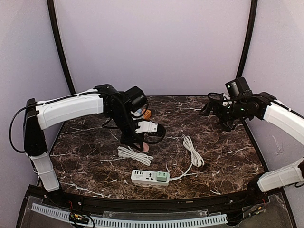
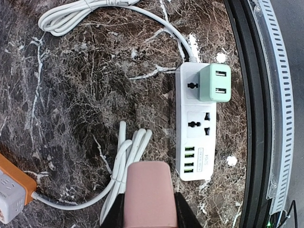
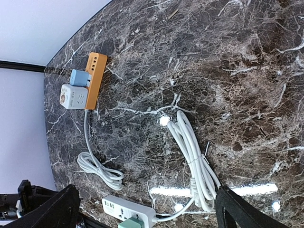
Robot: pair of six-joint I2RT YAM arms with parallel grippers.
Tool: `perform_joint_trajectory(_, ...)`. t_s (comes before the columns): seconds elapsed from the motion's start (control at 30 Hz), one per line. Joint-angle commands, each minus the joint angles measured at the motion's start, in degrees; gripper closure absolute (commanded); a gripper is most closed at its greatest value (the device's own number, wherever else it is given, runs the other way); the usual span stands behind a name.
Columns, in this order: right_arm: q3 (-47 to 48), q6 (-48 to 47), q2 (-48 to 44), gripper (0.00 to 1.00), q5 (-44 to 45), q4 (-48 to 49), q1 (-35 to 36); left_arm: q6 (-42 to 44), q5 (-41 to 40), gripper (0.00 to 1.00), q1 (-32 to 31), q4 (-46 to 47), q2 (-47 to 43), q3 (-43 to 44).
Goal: Insert the plug
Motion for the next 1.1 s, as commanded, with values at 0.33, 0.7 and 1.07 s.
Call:
perform_joint_trajectory(0.33,0.32,0.16,-0.12,0.01,-0.8,-0.34,-0.35,-4.48,5.79,0.99,-1.63,-7.72,7.84,4.93)
perform_joint_trajectory(0.7,-1.22,0.74,-1.07,0.01,-1.49,-0.35,-0.35,-5.38,6.02,0.99,-6.0,-11.38,7.82,3.62)
perform_joint_trajectory(1.07,-2.02,1.07,-2.88,0.01,-1.47,-1.19,-0.37,-9.74,-2.44,0.99,-10.43,-9.81,11.15,4.7)
